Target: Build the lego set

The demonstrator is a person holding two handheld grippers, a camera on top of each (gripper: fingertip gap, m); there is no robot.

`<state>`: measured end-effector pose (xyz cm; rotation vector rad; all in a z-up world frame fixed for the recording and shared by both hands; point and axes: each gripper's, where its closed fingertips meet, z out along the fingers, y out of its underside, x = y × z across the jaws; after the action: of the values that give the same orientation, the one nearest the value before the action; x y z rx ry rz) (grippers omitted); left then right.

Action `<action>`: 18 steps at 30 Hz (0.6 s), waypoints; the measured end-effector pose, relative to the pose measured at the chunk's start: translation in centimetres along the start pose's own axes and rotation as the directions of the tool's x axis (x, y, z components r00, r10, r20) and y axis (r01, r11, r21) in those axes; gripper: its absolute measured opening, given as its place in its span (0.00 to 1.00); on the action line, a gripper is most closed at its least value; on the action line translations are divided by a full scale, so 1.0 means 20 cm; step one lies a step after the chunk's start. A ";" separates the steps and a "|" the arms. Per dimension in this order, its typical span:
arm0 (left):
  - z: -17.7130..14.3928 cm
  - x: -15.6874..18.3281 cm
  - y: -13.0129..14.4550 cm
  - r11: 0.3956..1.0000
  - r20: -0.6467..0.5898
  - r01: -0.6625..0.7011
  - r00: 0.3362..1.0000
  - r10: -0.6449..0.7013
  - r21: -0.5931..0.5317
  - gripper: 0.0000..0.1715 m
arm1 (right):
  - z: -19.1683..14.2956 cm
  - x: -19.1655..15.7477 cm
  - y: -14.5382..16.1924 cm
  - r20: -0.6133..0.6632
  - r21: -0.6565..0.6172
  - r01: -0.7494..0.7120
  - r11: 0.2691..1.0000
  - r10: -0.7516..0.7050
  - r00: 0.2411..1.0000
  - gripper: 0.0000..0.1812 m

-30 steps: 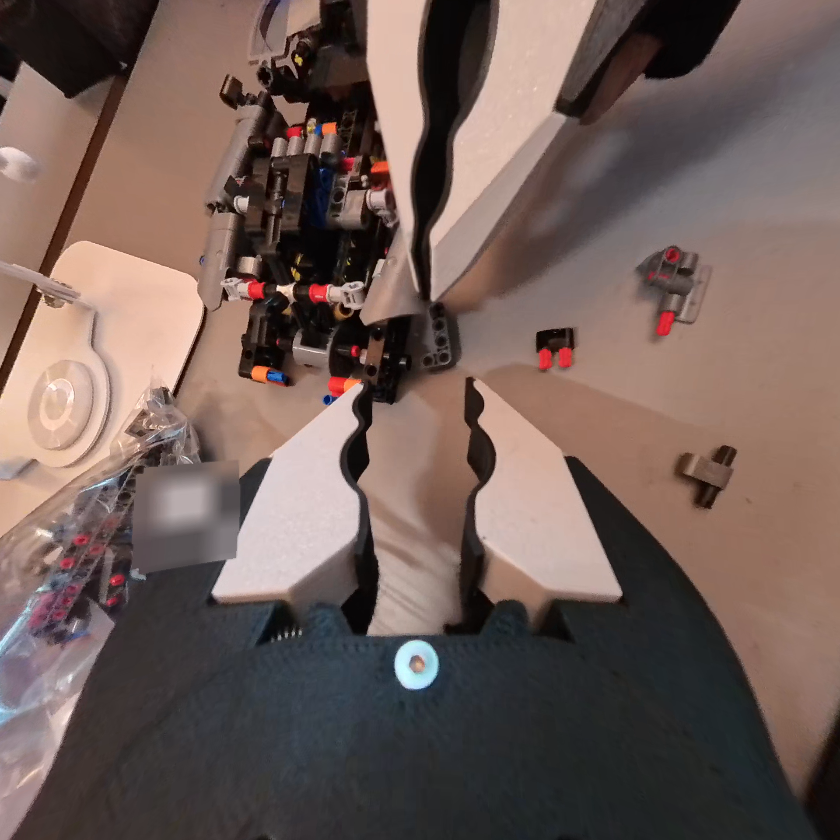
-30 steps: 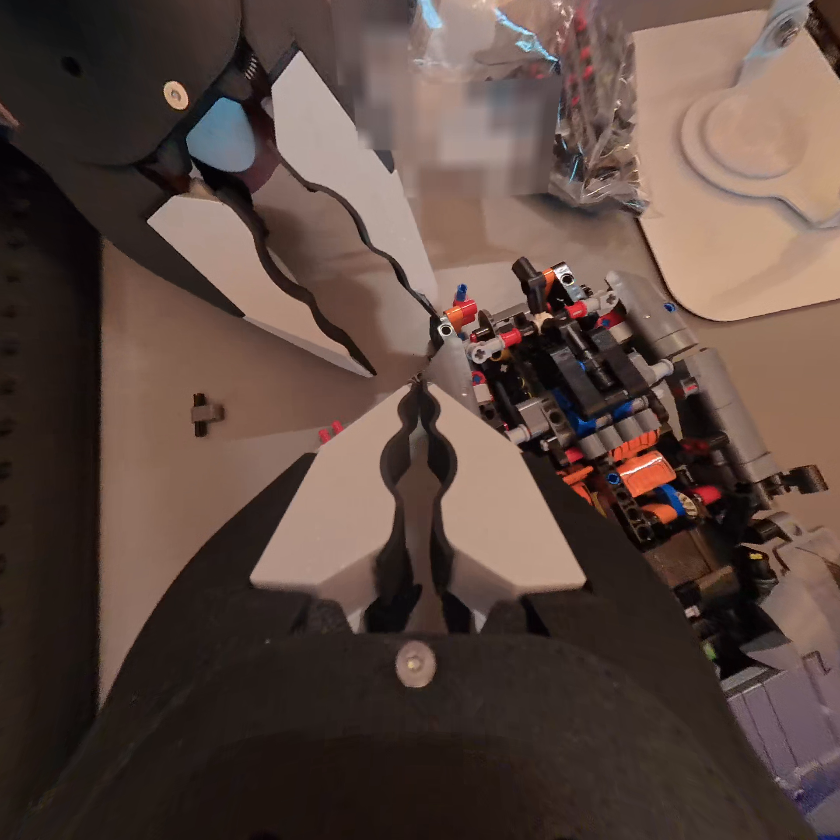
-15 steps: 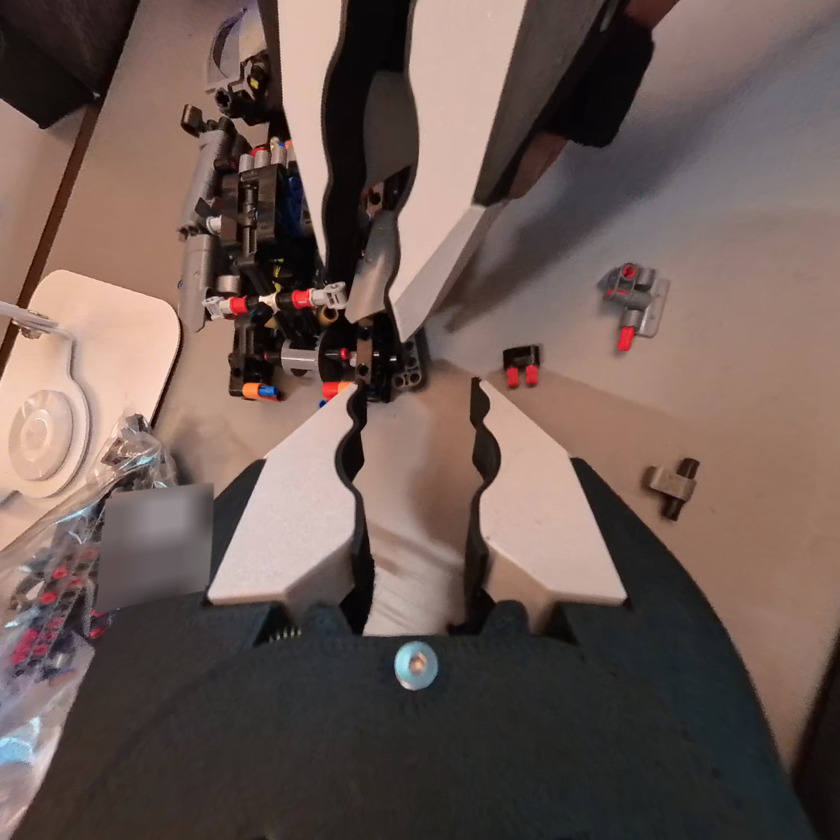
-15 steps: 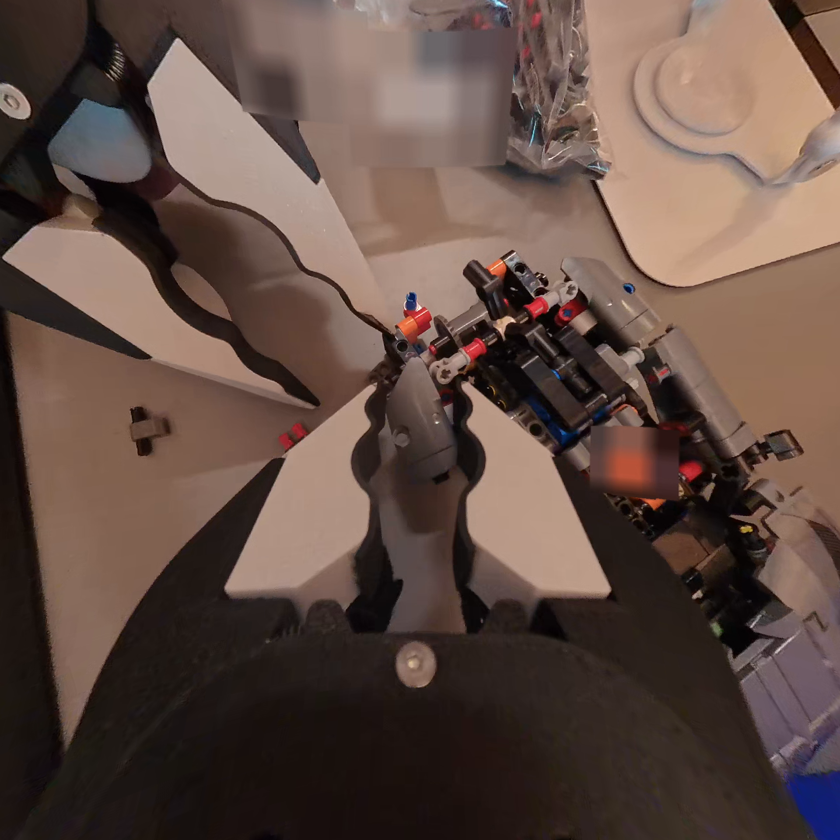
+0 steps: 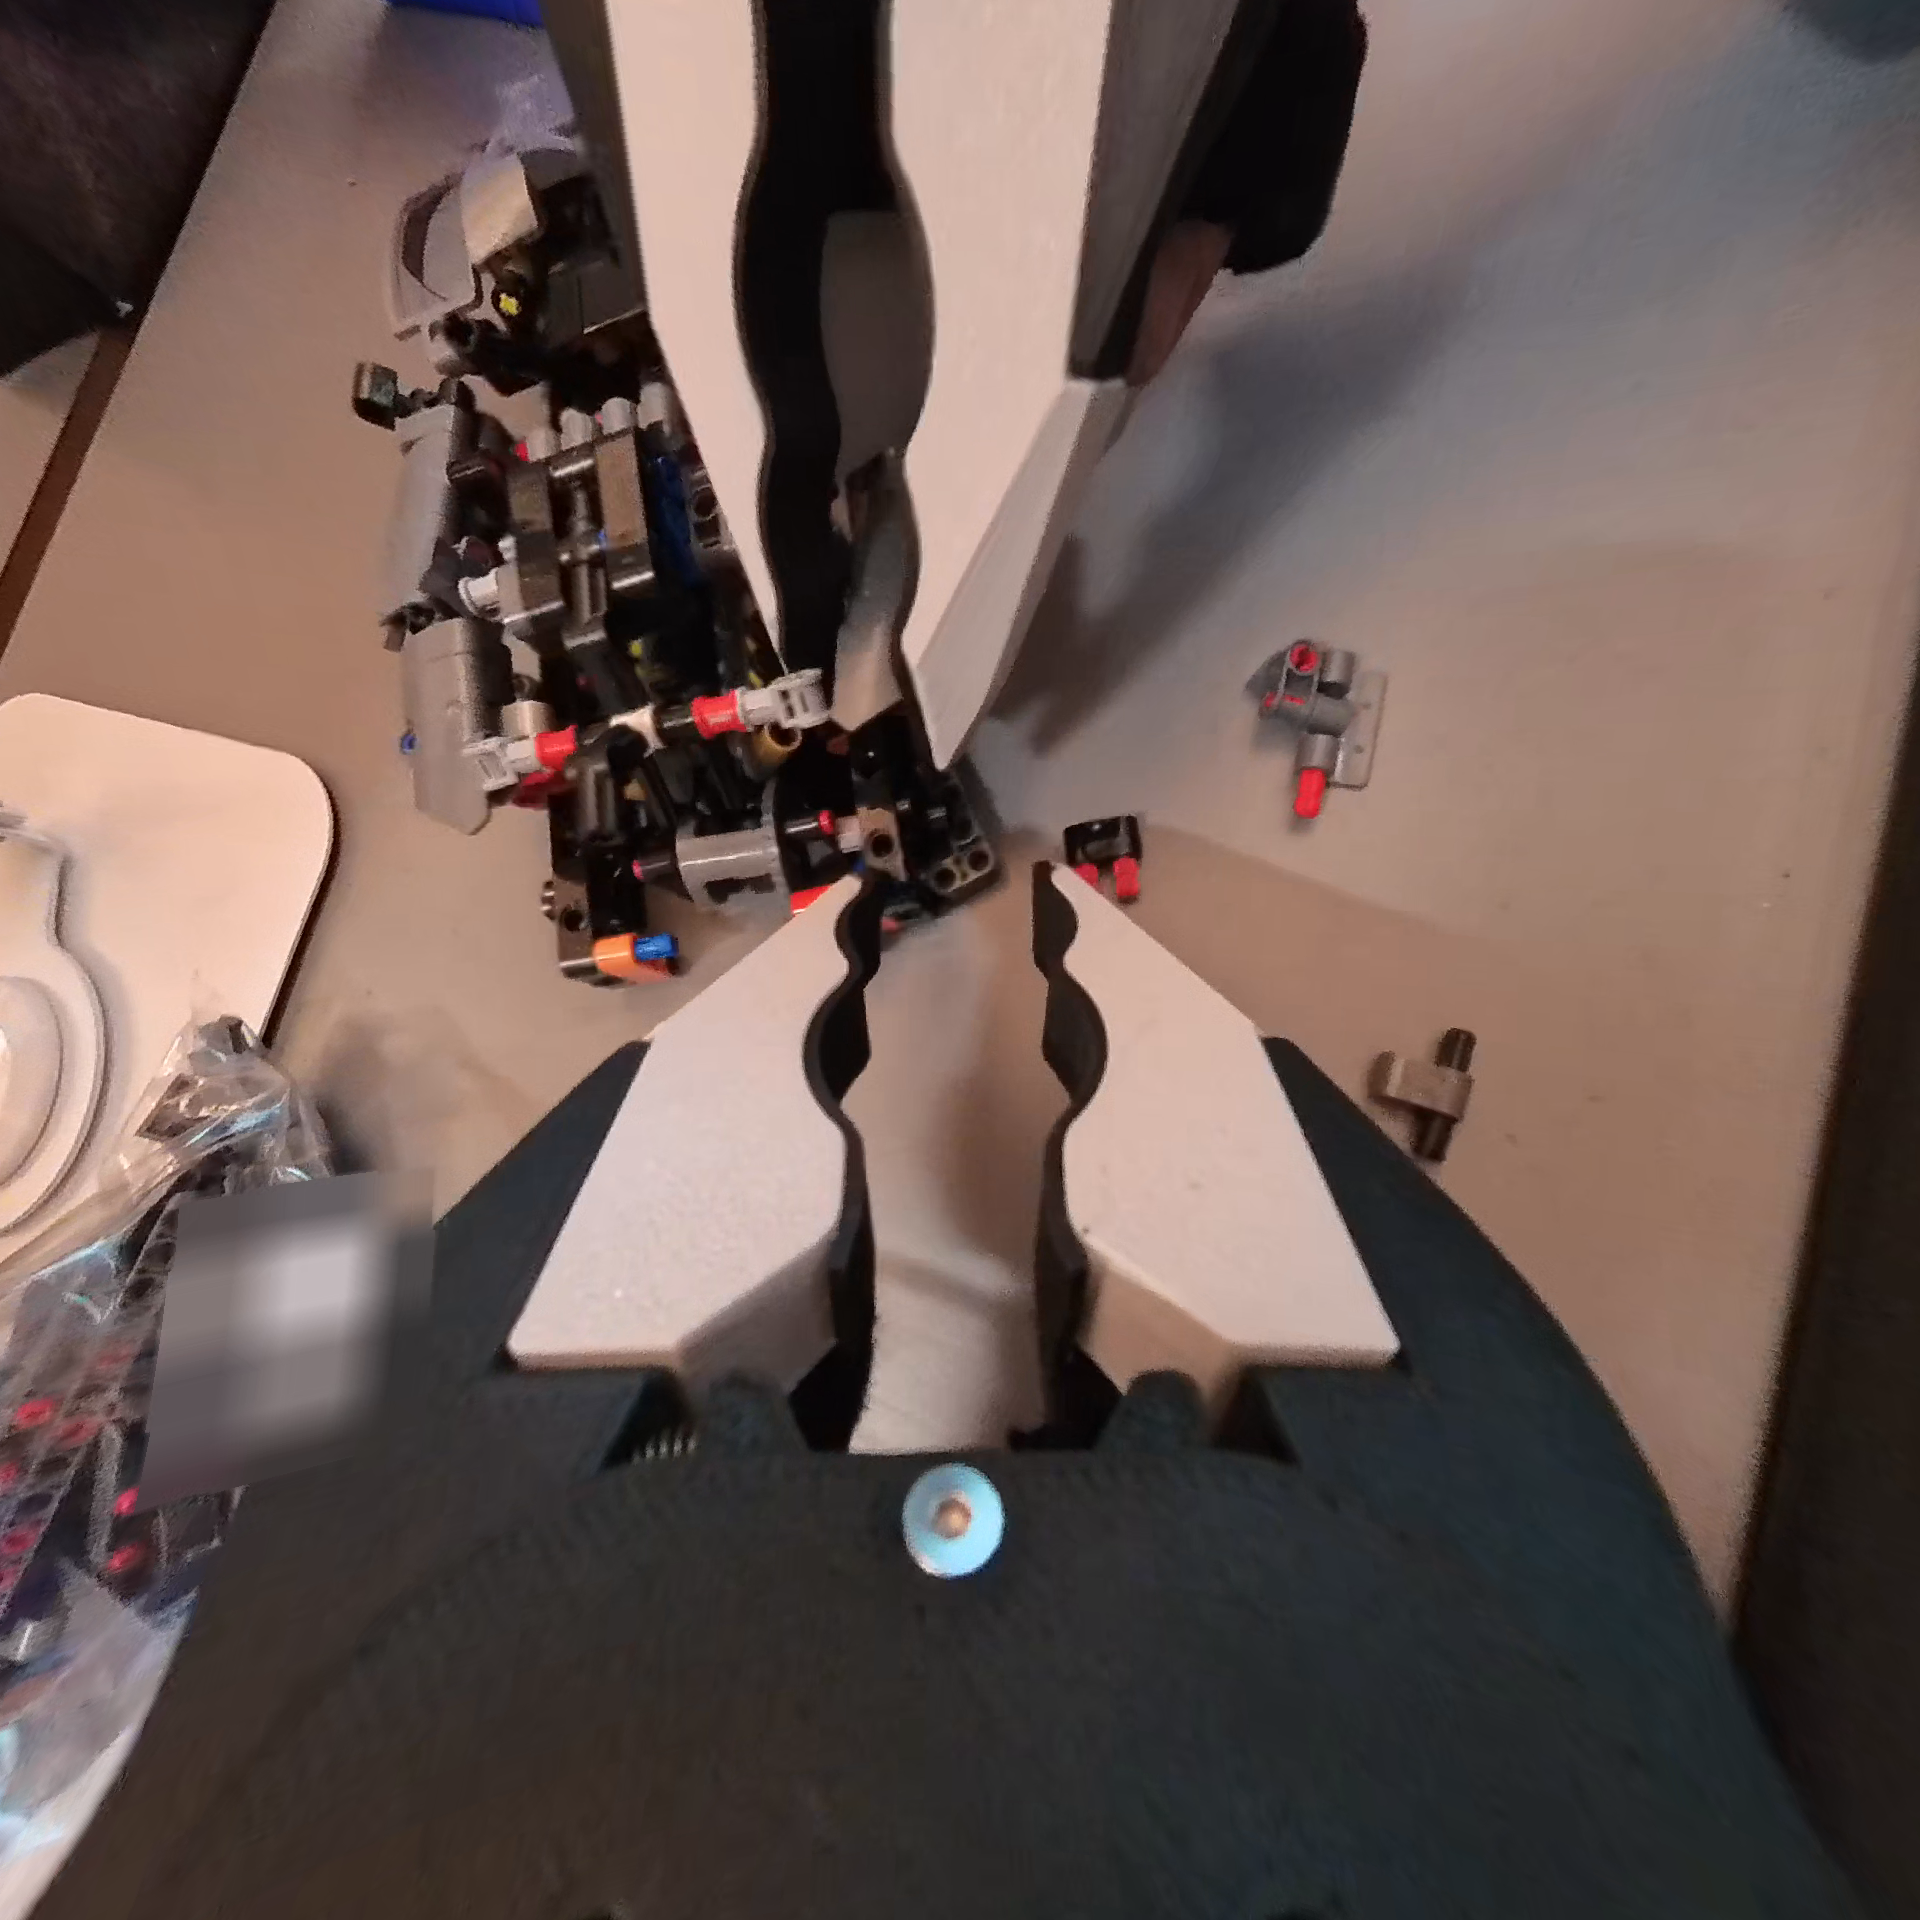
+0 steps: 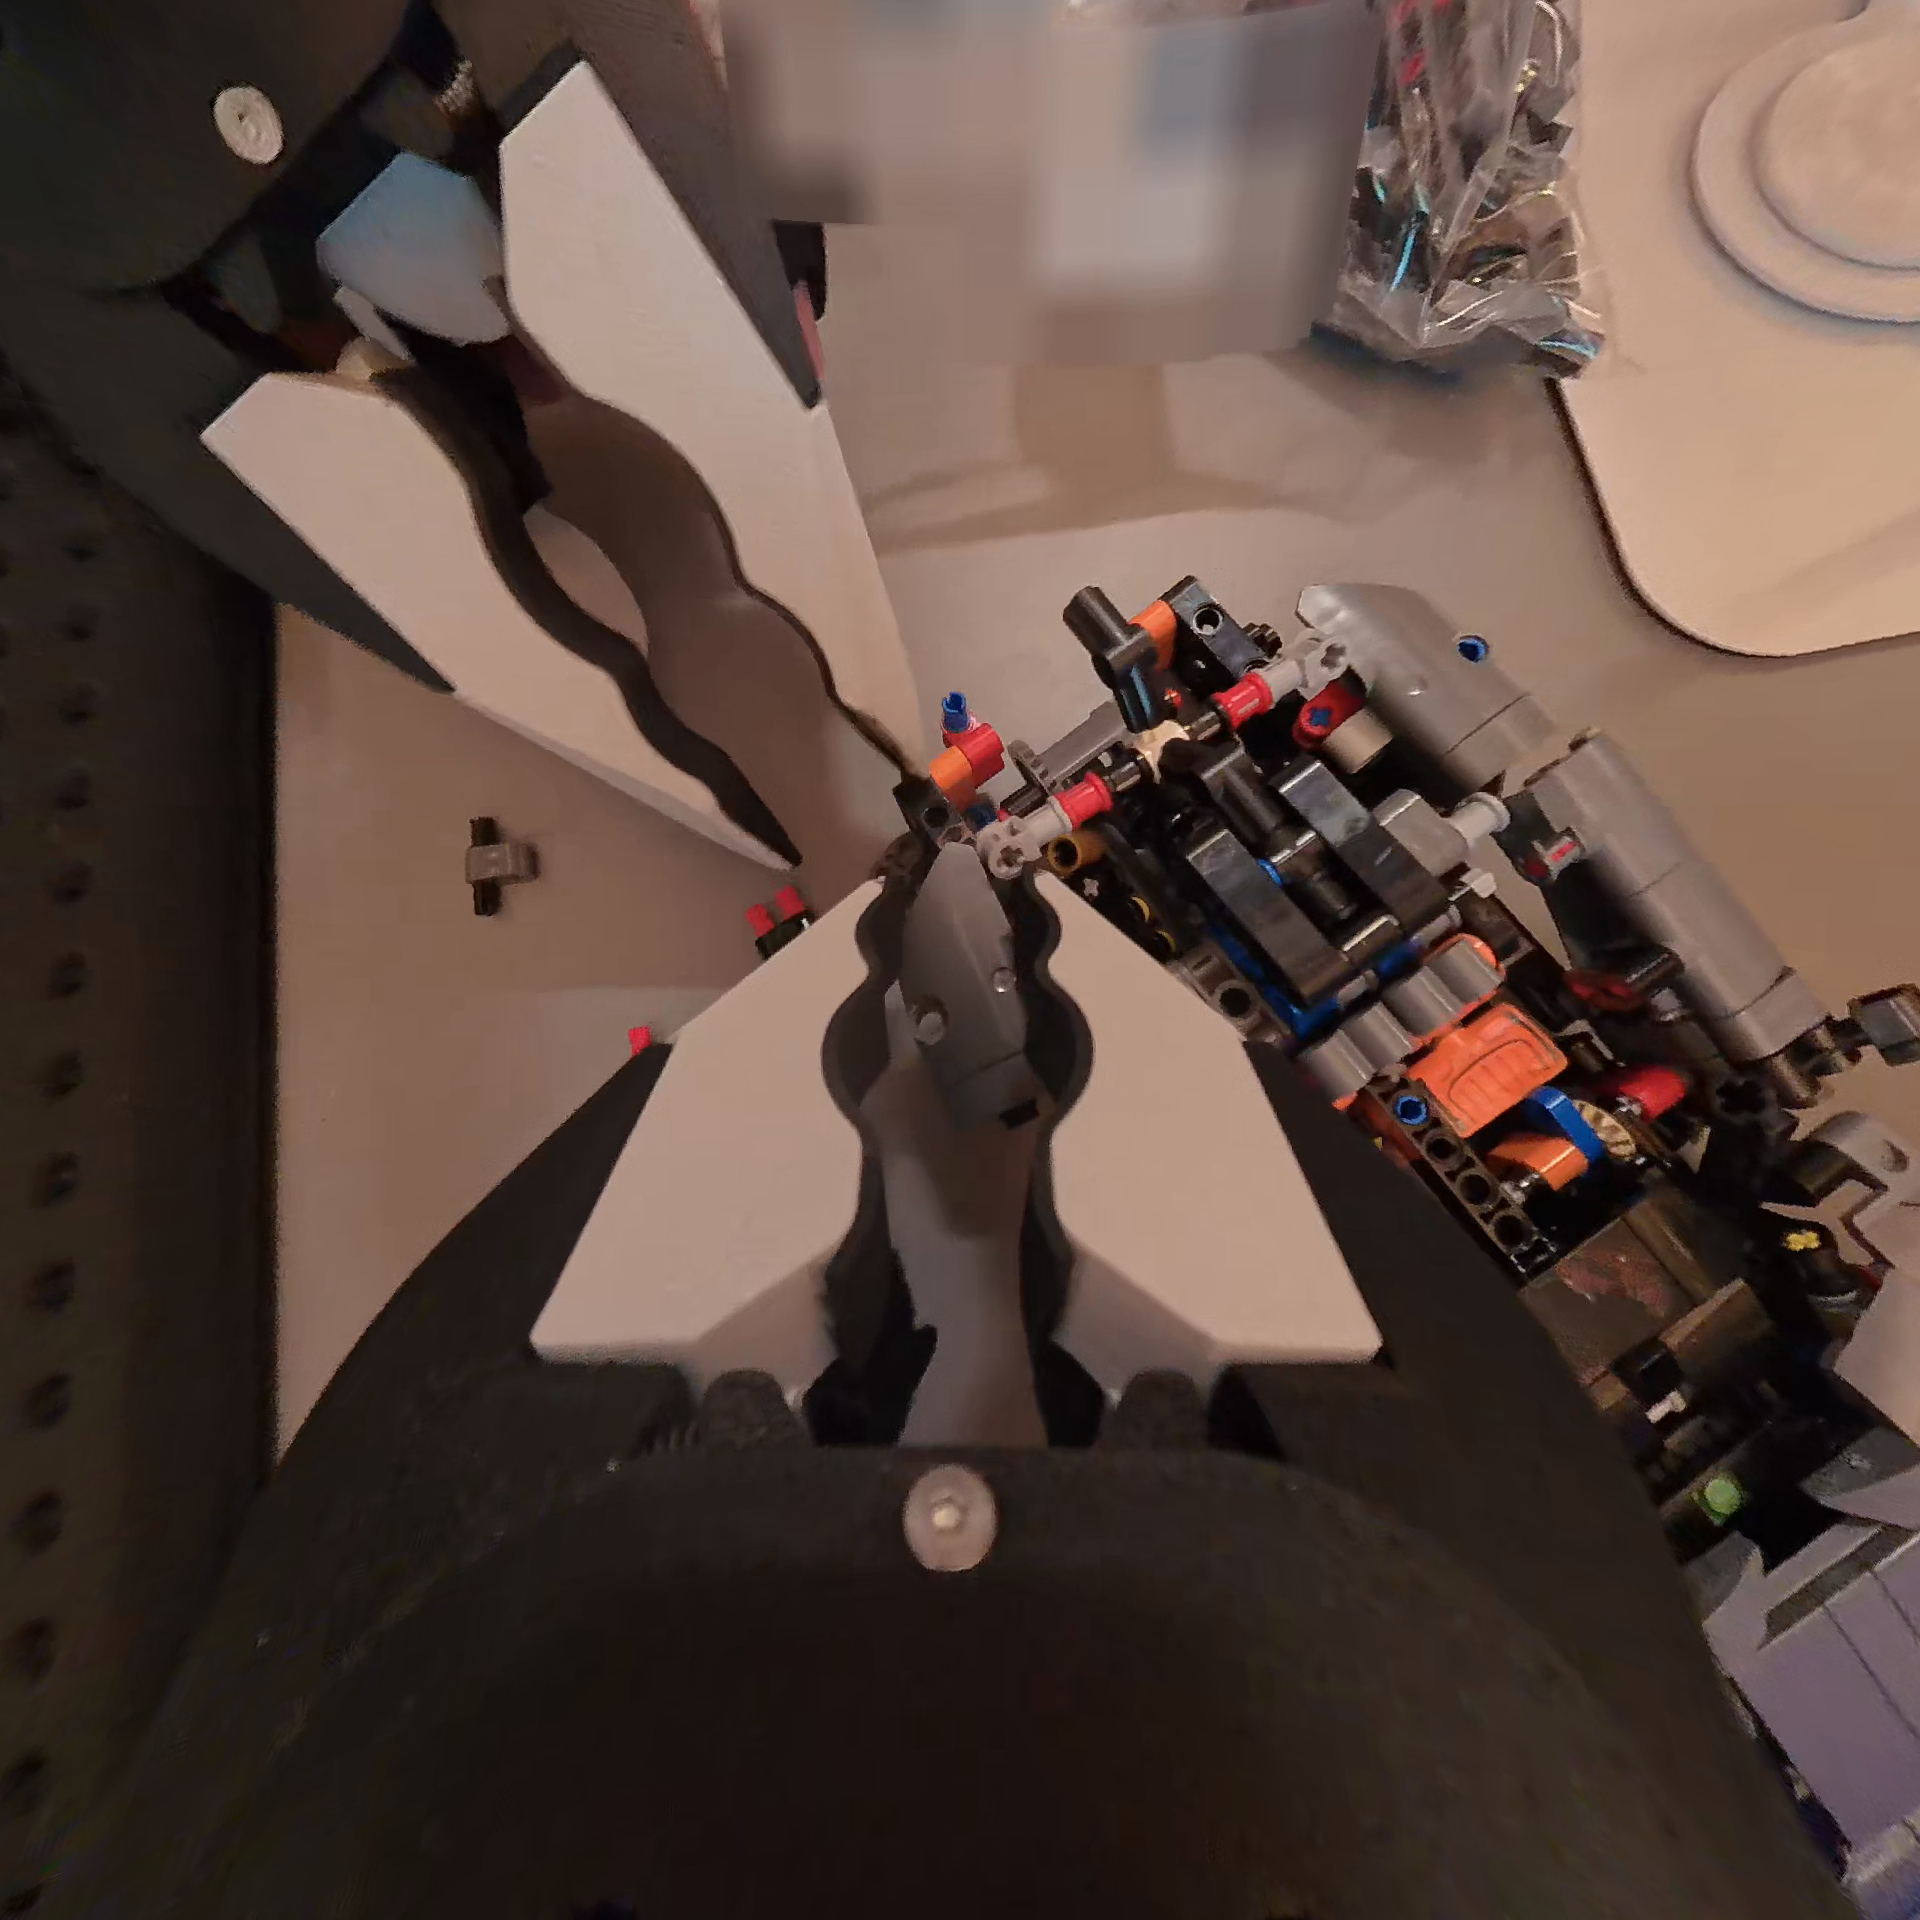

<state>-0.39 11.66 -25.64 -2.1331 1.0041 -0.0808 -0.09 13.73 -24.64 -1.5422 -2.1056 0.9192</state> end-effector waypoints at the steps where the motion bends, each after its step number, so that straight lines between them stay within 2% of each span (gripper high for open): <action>1: 0.00 0.00 0.01 1.000 -0.004 0.007 1.000 -0.007 -0.001 0.15 | 0.00 -0.01 0.00 0.016 -0.001 0.009 1.000 -0.009 1.000 0.11; 6: -0.03 -0.05 0.02 0.999 0.015 0.054 0.998 -0.054 0.000 0.12 | -0.02 -0.05 0.02 0.061 -0.017 0.050 0.999 -0.049 0.997 0.11; 9: -0.05 -0.09 0.03 0.998 0.065 0.055 0.996 -0.055 0.001 0.14 | -0.04 -0.07 0.04 0.087 -0.023 0.064 0.998 -0.062 0.994 0.11; 11: -0.06 -0.12 0.04 0.997 0.089 0.083 0.993 -0.082 -0.003 0.22 | -0.05 -0.08 0.05 0.098 -0.024 0.071 0.997 -0.069 0.993 0.11; 14: -0.08 -0.17 0.05 0.995 0.132 0.096 0.987 -0.095 -0.005 0.21 | -0.05 -0.09 0.06 0.112 -0.026 0.077 0.997 -0.074 0.991 0.11; 18: -0.07 -0.16 0.07 0.993 0.114 0.118 0.987 -0.116 -0.014 0.22 | -0.06 -0.10 0.07 0.125 -0.031 0.094 0.995 -0.090 0.988 0.11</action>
<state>-3.98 12.54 -24.79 -2.1888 0.8174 -0.0070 2.37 12.38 -24.58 -1.4256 -2.2720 0.9709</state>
